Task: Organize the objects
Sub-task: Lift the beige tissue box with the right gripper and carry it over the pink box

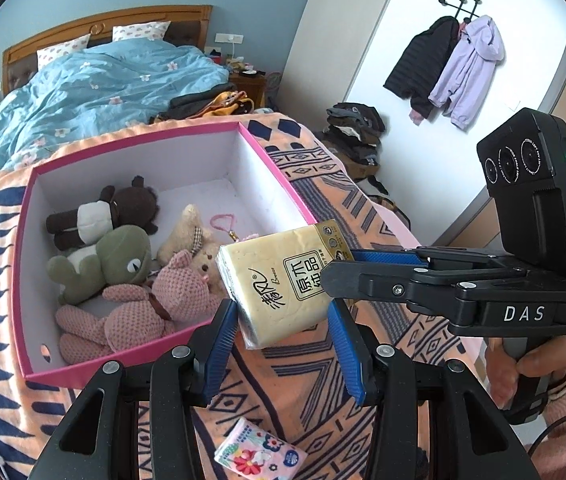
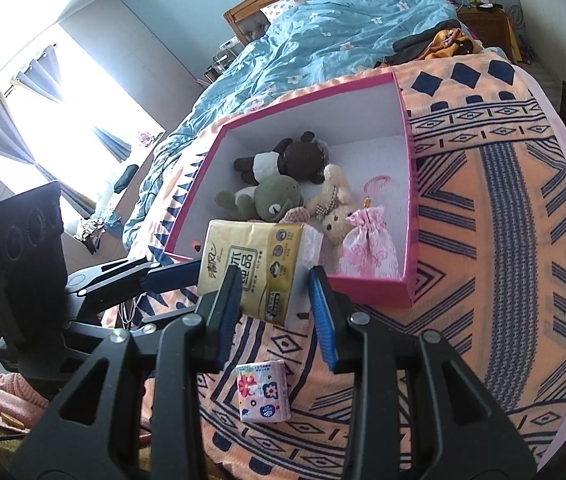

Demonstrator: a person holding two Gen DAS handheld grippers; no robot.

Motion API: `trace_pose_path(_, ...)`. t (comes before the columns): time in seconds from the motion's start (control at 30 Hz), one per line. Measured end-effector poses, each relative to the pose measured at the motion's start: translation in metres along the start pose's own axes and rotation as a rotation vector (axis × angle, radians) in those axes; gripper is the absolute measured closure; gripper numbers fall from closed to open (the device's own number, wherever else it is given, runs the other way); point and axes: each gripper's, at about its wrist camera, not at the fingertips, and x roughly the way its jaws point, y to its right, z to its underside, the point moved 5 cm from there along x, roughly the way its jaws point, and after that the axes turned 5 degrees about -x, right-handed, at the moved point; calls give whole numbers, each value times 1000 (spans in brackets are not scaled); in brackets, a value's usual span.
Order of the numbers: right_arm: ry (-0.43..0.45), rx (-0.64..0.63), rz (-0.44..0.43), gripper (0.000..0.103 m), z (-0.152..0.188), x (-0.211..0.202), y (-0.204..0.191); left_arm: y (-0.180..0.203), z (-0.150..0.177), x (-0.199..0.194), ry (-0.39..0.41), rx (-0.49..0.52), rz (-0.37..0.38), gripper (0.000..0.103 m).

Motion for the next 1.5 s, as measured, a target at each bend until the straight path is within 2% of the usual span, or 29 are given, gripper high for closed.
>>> trace_pose_path(1.5,-14,-22,43,65,-42,27,31,-19,-40,39,-17,0,-54,56)
